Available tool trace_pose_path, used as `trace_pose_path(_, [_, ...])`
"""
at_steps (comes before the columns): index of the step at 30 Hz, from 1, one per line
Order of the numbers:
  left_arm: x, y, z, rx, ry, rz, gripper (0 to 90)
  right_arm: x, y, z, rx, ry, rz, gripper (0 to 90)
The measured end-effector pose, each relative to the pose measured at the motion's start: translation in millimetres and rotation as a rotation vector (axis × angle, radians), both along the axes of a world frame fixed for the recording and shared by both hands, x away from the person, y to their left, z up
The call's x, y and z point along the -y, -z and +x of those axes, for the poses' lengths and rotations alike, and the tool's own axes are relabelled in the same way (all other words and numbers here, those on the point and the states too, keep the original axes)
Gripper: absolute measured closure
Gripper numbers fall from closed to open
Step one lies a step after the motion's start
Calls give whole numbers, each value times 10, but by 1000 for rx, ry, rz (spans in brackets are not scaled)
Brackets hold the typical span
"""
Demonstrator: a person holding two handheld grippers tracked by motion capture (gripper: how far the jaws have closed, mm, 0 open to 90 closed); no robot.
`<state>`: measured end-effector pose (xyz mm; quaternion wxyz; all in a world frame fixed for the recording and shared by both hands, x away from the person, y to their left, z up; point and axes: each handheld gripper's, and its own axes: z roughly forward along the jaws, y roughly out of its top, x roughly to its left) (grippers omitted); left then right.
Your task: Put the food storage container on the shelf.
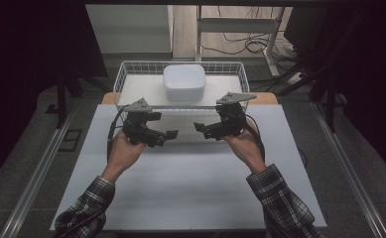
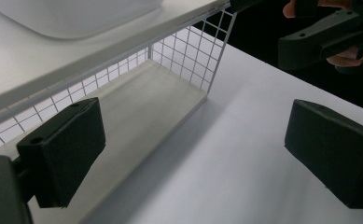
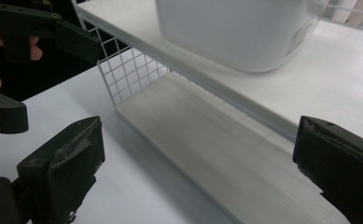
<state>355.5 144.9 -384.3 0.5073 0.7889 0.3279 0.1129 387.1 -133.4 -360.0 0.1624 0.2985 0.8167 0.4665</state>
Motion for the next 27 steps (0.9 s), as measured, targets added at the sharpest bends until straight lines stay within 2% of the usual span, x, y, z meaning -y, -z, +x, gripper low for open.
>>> trace_pose_path(6, [68,105,-72,10,20,27,49,23,78,-88,7,-15,-10,17])
trace_pose_path(14, [77,251,-136,7,22,36,41,82,157,-202,16,-21,-7,17])
trace_pose_path(17, [75,290,-157,2,21,32,39,101,182,-240,20,-25,-7,17])
trace_pose_path(20, [84,406,-212,-24,32,10,38,131,260,-304,27,-27,-16,17])
trace_pose_path(27, [136,579,-299,-39,50,36,37,172,442,-360,24,-17,-29,17])
